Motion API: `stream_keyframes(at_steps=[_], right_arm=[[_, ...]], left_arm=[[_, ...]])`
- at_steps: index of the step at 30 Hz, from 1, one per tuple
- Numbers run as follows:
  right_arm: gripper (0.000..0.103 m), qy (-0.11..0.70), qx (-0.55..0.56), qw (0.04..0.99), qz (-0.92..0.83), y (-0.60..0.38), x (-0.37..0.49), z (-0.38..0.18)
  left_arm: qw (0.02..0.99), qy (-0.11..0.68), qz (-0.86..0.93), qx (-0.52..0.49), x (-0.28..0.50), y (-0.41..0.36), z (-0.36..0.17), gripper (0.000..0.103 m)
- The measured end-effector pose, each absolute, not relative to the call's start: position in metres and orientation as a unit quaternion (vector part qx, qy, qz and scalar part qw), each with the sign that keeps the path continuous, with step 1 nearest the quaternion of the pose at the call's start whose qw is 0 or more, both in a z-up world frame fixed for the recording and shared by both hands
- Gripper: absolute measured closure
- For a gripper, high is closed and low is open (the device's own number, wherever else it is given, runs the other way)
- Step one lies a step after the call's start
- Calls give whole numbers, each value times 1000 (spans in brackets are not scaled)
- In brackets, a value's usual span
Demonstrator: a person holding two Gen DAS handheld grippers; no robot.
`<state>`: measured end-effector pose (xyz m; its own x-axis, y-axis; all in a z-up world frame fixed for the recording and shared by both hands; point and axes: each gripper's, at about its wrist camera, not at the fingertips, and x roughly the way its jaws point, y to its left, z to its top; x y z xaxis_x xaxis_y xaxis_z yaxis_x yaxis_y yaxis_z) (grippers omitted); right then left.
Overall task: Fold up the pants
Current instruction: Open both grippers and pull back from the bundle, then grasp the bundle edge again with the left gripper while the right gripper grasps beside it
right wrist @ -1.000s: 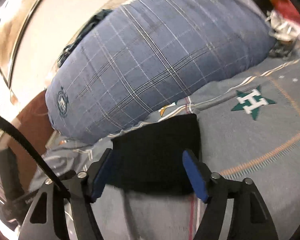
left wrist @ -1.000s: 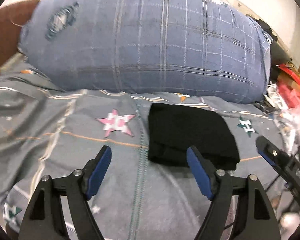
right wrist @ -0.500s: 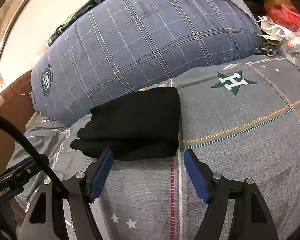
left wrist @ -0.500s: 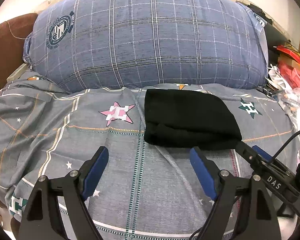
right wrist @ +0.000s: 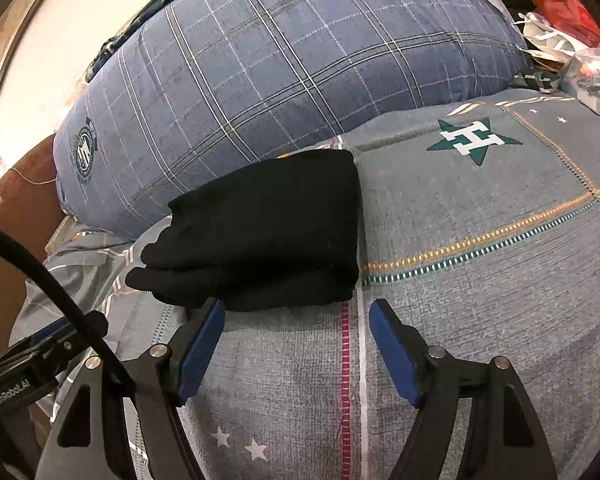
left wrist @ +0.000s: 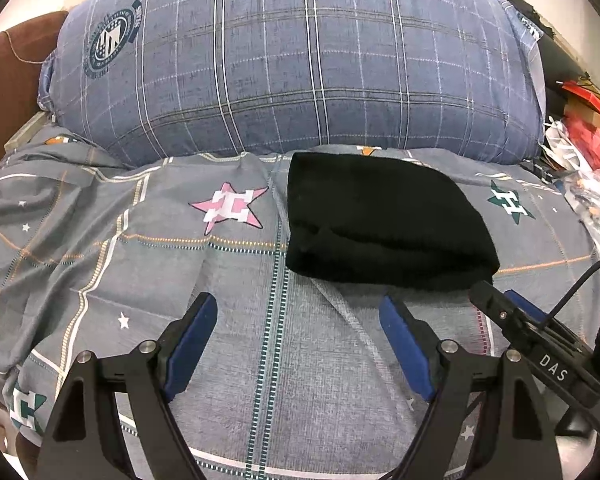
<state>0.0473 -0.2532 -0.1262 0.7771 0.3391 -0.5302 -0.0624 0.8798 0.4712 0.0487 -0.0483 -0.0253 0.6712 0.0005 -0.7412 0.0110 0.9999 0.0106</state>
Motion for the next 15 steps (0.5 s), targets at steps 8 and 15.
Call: stream_keyframes(at_steps=[8, 15], right_arm=[[23, 321, 255, 906, 104, -272, 56, -124], [23, 361, 299, 876, 112, -310, 128, -108]], left_arm=[[891, 445, -49, -72, 79, -25, -39, 20], [863, 462, -94, -181, 154, 3, -45, 20]])
